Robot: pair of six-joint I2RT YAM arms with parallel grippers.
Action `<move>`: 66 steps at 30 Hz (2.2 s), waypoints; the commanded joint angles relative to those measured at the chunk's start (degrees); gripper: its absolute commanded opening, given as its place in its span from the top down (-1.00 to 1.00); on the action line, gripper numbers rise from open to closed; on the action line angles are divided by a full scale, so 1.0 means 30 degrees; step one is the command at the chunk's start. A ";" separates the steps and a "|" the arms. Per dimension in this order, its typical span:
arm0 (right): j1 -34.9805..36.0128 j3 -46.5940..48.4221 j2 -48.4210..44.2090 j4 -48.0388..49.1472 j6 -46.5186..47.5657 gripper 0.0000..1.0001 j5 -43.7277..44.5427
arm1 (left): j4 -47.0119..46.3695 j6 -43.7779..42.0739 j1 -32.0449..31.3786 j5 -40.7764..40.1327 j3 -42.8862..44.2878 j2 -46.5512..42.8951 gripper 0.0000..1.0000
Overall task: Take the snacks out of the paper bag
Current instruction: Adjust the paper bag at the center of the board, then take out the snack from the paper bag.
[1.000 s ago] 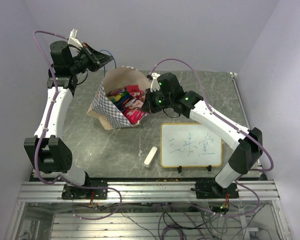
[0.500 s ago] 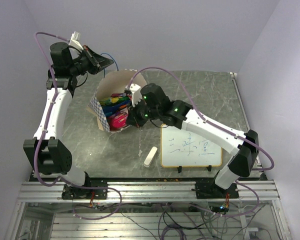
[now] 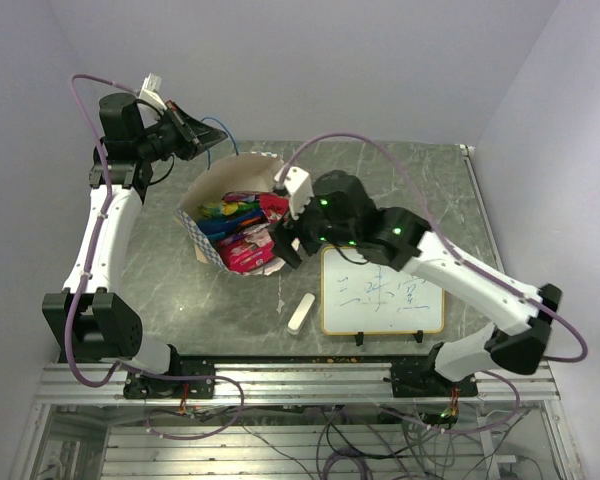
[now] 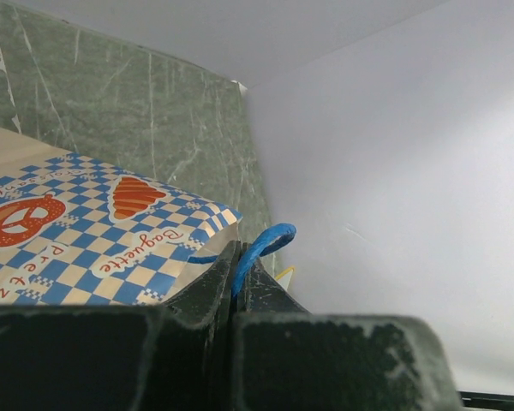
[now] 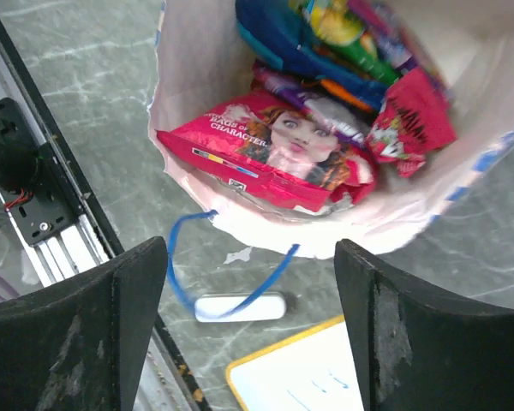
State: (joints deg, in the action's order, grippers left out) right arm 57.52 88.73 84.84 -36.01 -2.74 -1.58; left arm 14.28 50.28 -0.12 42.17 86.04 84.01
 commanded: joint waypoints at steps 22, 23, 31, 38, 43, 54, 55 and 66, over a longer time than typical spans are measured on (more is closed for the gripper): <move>-0.2637 -0.0169 0.2906 0.0443 1.9861 -0.44 -0.8607 | 0.3396 -0.1071 -0.0055 -0.0301 0.1687 0.0550 0.86; -0.2647 0.0009 0.3381 -0.0167 2.0399 -0.42 -0.8791 | 0.3177 -0.0832 -0.0049 -0.0356 0.1432 0.0425 0.86; -0.2182 0.0169 0.5518 0.1057 2.1120 -0.43 -0.8076 | 0.3117 0.0293 -0.0050 -0.0198 0.0948 0.0156 0.86; -0.1940 0.0998 0.6926 0.0974 2.1941 -0.19 -0.7832 | 0.4254 -0.0306 -0.0006 -0.0379 0.1261 0.0001 0.86; -0.1924 0.0748 0.6537 0.1719 2.1298 0.32 -0.8230 | 0.4554 -0.0629 0.0086 -0.0530 0.1188 -0.0201 0.86; -0.2427 0.2202 0.4964 0.3571 1.8898 1.00 -0.8586 | 0.4627 -0.0682 0.0157 -0.0465 0.1277 -0.0225 0.86; -0.2489 0.2261 0.4737 0.3845 1.8569 1.00 -0.8561 | 0.4590 -0.0674 0.0157 -0.0464 0.1278 -0.0228 0.86; -0.3625 0.2894 0.2333 0.6193 1.5201 1.00 -0.7822 | 0.4678 -0.0737 0.0172 -0.0503 0.1478 -0.0185 0.86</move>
State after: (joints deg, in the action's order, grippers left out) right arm 47.97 93.97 95.72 -25.82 48.27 -25.74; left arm 28.67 48.40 -0.03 40.56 88.60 85.23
